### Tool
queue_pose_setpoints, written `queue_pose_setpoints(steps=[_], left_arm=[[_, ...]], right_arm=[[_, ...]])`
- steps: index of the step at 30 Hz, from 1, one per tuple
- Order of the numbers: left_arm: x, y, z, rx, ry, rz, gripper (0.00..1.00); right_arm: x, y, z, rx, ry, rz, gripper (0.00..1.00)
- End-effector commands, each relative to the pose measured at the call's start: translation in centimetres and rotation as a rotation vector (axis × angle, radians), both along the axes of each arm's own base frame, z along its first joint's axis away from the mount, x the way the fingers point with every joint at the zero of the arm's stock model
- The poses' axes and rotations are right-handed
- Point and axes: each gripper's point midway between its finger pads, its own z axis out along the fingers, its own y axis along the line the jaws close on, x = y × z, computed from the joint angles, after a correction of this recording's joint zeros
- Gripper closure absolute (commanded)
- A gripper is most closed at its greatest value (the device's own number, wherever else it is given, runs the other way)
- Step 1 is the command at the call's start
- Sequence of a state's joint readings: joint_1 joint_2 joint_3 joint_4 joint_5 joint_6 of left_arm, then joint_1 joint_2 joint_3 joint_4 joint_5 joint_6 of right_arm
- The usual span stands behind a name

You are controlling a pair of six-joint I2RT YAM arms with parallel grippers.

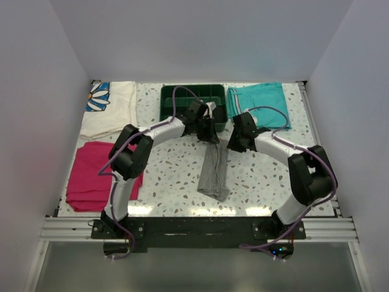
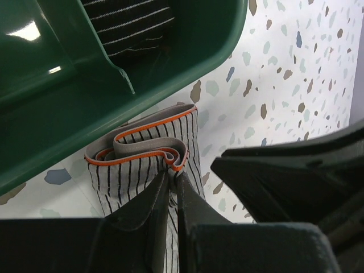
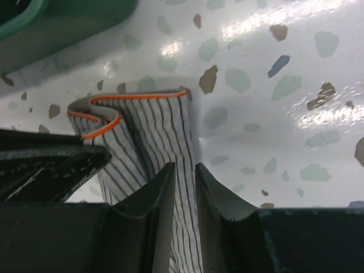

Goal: Roll the underwear
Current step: Fold the underwear at the center of the board.

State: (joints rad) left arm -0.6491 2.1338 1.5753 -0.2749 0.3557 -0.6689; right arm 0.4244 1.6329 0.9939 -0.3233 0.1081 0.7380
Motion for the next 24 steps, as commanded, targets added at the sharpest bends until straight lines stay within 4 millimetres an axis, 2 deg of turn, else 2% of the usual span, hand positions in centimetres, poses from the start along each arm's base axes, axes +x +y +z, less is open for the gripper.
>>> queue_pose_setpoints(steps=[1, 7, 11, 14, 24], left_arm=[[0.4, -0.7, 0.9, -0.015, -0.020, -0.026, 0.98], [0.4, -0.8, 0.9, -0.014, -0.021, -0.024, 0.98], [0.5, -0.8, 0.9, -0.014, -0.021, -0.024, 0.98], [0.5, -0.8, 0.9, -0.013, -0.019, -0.024, 0.98], [0.4, -1.4, 1.3, -0.041, -0.007, -0.035, 0.98]], right_arm=[[2.8, -0.7, 0.9, 0.041, -0.064, -0.022, 0.76], [3.5, -0.8, -0.9, 0.052, -0.042, -0.023, 0.76], [3.9, -0.6, -1.2, 0.078, -0.036, -0.026, 0.76], [4.2, -1.2, -1.2, 0.059, -0.046, -0.056, 0.76], [4.6, -1.6, -3.2, 0.038, -0.003, -0.063, 0.76]])
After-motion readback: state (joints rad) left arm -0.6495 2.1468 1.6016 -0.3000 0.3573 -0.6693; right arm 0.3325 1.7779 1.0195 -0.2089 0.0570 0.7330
